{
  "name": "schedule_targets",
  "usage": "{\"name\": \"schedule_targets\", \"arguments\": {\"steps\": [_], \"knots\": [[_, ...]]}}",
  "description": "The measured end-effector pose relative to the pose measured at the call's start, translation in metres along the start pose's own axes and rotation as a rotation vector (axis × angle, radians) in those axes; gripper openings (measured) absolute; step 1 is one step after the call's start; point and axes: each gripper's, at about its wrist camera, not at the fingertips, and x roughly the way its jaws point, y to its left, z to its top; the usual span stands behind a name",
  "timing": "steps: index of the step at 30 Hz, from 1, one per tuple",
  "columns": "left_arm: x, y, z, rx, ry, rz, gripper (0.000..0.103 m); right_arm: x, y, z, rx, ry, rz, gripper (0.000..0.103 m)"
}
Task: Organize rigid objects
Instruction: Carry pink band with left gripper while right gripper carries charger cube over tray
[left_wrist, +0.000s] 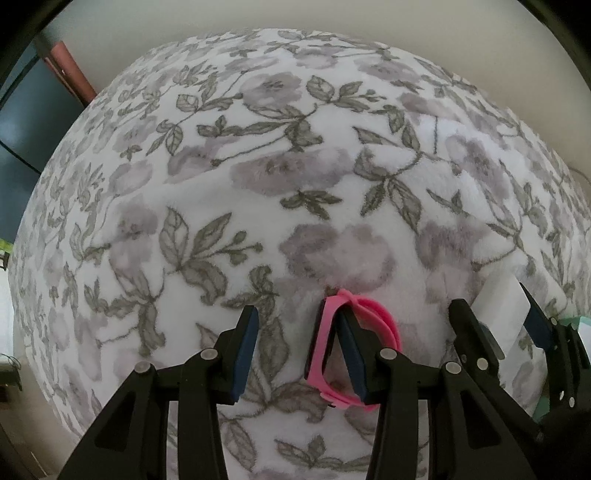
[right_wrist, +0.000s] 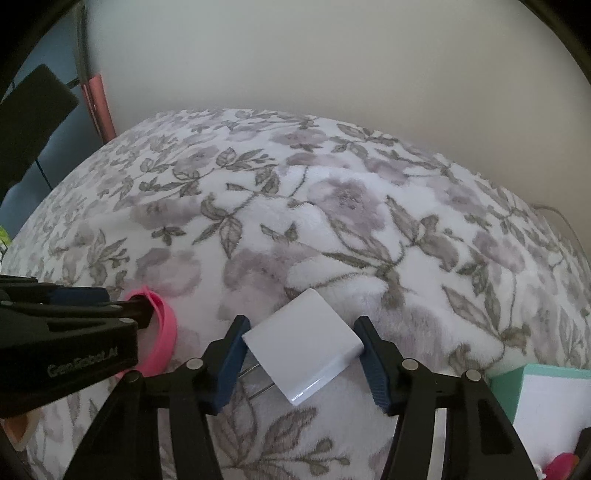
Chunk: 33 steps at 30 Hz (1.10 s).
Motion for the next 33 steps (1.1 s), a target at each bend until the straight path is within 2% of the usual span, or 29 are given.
{"name": "schedule_targets", "arguments": {"steps": [5, 8, 11, 15, 18, 33], "knots": [[-0.003, -0.015, -0.004, 0.041, -0.018, 0.034, 0.043, -0.006, -0.003, -0.007, 0.017, 0.010, -0.006, 0.061], [-0.007, -0.027, -0.009, 0.068, -0.025, 0.046, 0.037, -0.010, -0.006, -0.011, 0.033, 0.021, -0.012, 0.061], [-0.009, -0.040, -0.015, 0.107, -0.054, 0.097, 0.034, -0.014, -0.009, -0.016, 0.048, 0.035, -0.020, 0.061], [-0.012, -0.059, -0.025, 0.152, -0.075, 0.131, 0.018, -0.021, -0.010, -0.024, 0.059, 0.060, -0.031, 0.061], [-0.015, -0.068, -0.034, 0.173, -0.084, 0.155, 0.014, -0.026, -0.012, -0.031, 0.071, 0.079, -0.038, 0.061], [-0.040, -0.056, -0.067, 0.104, -0.043, 0.052, 0.013, -0.055, -0.022, -0.060, 0.176, 0.137, -0.045, 0.061]]}}
